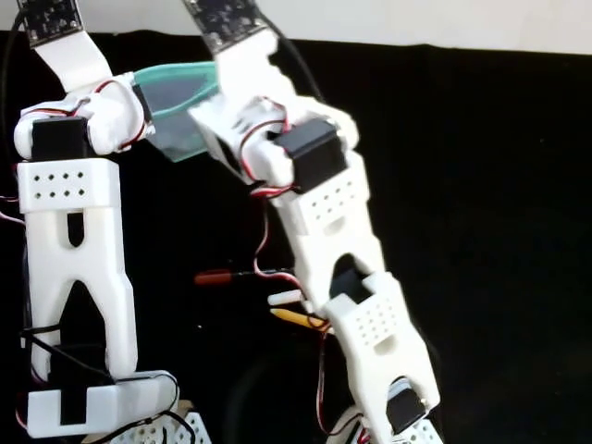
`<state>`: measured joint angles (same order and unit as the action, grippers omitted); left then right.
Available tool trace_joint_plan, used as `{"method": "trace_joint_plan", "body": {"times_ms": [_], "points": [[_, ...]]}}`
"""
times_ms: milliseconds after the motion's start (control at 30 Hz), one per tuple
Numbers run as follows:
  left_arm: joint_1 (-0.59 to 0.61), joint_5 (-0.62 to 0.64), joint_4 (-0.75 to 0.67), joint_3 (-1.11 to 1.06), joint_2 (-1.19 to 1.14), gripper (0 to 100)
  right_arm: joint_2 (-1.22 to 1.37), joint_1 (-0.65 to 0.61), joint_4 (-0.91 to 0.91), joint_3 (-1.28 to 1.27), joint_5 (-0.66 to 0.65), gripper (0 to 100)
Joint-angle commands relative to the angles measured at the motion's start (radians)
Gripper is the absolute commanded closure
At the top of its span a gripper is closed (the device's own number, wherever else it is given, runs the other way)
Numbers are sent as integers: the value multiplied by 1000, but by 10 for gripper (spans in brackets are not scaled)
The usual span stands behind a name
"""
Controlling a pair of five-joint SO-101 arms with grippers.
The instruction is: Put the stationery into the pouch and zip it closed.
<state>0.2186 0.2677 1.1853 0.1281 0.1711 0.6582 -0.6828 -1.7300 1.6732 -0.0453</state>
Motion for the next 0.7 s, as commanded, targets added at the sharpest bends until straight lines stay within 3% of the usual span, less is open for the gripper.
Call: {"method": "trace_joint_plan", "body": {"times_ms": [0, 400, 500, 667], "points": [[16, 2, -23, 7, 4, 993, -74, 53, -31, 90, 3, 857], [16, 2, -23, 7, 4, 993, -79, 99, -35, 91, 0, 857], [16, 2, -23, 7, 4, 993, -114, 97, -36, 79, -83, 857], [16, 2, -23, 7, 4, 993, -217, 104, -36, -148, -135, 854]]}}
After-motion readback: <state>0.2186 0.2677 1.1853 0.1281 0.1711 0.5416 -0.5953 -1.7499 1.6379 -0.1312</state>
